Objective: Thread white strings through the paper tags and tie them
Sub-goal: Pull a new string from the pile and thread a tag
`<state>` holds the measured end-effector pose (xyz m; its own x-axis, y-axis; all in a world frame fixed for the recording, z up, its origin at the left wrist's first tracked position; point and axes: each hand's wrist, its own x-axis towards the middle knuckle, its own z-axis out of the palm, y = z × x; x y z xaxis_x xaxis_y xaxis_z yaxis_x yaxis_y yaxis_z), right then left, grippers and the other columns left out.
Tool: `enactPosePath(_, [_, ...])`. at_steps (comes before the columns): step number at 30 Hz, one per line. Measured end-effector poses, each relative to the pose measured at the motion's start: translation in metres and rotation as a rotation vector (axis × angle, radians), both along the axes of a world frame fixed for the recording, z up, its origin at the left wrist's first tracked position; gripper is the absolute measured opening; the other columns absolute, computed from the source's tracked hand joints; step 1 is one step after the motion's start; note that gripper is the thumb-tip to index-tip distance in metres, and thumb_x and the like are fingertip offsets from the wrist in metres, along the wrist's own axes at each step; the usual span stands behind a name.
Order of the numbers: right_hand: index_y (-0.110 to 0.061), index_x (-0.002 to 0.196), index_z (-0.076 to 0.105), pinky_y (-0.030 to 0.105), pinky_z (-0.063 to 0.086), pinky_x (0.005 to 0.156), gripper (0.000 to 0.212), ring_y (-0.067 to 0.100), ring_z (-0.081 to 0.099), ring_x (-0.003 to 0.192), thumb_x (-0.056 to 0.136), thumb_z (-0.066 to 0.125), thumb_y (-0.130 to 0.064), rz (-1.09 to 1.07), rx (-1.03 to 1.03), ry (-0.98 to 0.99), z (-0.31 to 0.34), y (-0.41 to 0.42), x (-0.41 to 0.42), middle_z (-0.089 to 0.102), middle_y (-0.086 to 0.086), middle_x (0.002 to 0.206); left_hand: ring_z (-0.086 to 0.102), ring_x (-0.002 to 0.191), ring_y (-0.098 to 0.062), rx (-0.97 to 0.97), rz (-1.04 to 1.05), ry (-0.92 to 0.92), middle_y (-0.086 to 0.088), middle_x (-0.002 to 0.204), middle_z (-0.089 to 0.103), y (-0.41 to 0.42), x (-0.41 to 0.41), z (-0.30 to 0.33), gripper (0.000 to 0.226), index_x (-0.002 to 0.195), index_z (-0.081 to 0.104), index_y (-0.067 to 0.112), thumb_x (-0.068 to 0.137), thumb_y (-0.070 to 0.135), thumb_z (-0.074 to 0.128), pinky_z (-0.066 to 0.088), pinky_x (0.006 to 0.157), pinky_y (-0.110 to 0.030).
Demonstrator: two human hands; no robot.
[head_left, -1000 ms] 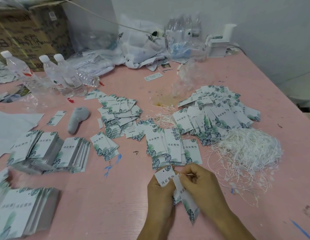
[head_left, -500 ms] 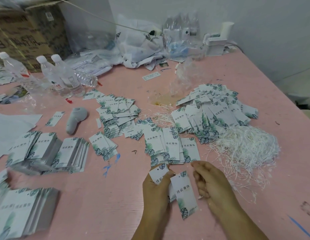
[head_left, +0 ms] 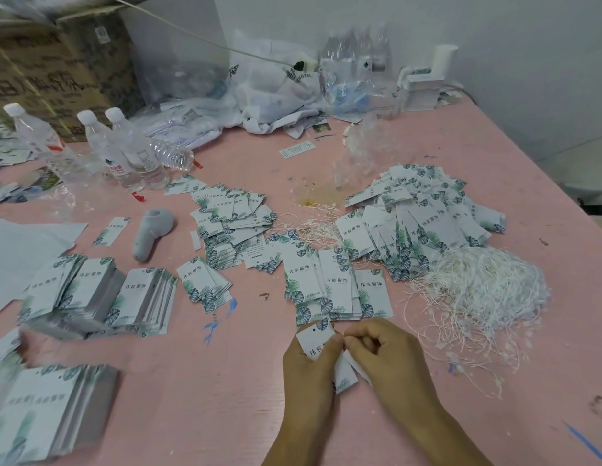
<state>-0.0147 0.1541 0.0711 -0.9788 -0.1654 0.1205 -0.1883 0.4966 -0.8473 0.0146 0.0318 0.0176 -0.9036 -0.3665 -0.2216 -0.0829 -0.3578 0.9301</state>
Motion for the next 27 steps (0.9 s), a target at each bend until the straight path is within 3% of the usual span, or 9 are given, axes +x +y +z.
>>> enactPosePath(3, [-0.031,0.073,0.063,0.027,0.046,0.057,0.019,0.008,0.052,0.059,0.083,0.073,-0.019,-0.009,0.014,0.03,0.0,-0.002,0.001,0.05,-0.011,0.062,0.067,0.094,-0.045,-0.007,-0.002,0.003,-0.024,0.101,0.07,-0.002,-0.002,-0.004,0.039,0.107,0.067,0.018,0.074,0.03,0.082,0.05,0.085,-0.068])
enactPosePath(6, [-0.03,0.072,0.063,0.026,0.043,0.055,0.018,0.006,0.045,0.054,0.085,0.072,-0.02,-0.023,-0.029,0.01,0.002,-0.003,0.001,0.044,-0.009,0.056,0.065,0.097,-0.046,0.018,-0.016,-0.014,-0.022,0.104,0.069,-0.004,-0.003,-0.009,0.036,0.107,0.064,0.024,0.072,0.027,0.064,0.05,0.085,-0.07])
enactPosePath(9, [-0.025,0.077,0.067,0.03,0.046,0.057,0.011,0.007,0.043,0.054,0.085,0.071,-0.017,-0.004,-0.029,0.002,0.005,-0.01,0.0,0.042,-0.009,0.056,0.061,0.105,-0.05,0.055,-0.043,-0.017,-0.024,0.11,0.066,-0.004,-0.002,-0.01,0.042,0.115,0.06,0.022,0.073,0.024,0.056,0.046,0.087,-0.072])
enactPosePath(12, [-0.025,0.073,0.062,0.033,0.046,0.059,0.016,0.009,0.045,0.058,0.083,0.07,-0.016,0.001,0.041,0.027,0.008,-0.016,-0.001,0.045,-0.009,0.058,0.06,0.098,-0.051,0.049,-0.083,-0.001,-0.031,0.106,0.062,-0.003,-0.001,-0.01,0.036,0.117,0.056,0.02,0.081,0.019,0.053,0.045,0.082,-0.073])
enactPosePath(20, [-0.031,0.073,0.059,0.016,0.036,0.054,0.018,0.004,0.049,0.063,0.081,0.069,-0.019,-0.001,0.119,0.022,0.003,-0.02,-0.005,0.053,-0.02,0.067,0.062,0.086,-0.027,-0.091,-0.189,0.043,-0.017,0.096,0.064,0.001,0.004,0.001,0.023,0.113,0.055,0.022,0.092,0.018,0.048,0.051,0.072,-0.042])
enactPosePath(24, [-0.032,0.072,0.057,0.016,0.034,0.053,0.02,0.004,0.049,0.063,0.08,0.07,-0.019,-0.014,0.138,0.037,0.003,-0.021,-0.006,0.05,-0.017,0.062,0.062,0.085,-0.027,-0.086,-0.196,0.028,-0.018,0.097,0.063,0.002,0.006,0.008,0.023,0.113,0.055,0.018,0.092,0.018,0.047,0.051,0.072,-0.04])
enactPosePath(27, [-0.034,0.069,0.054,0.019,0.035,0.053,0.024,0.005,0.048,0.061,0.08,0.069,-0.019,-0.018,0.139,0.05,0.005,-0.022,-0.007,0.052,-0.021,0.067,0.059,0.087,-0.031,0.0,-0.18,0.031,-0.025,0.096,0.061,0.004,0.007,0.016,0.025,0.108,0.059,0.012,0.087,0.022,0.048,0.048,0.071,-0.046])
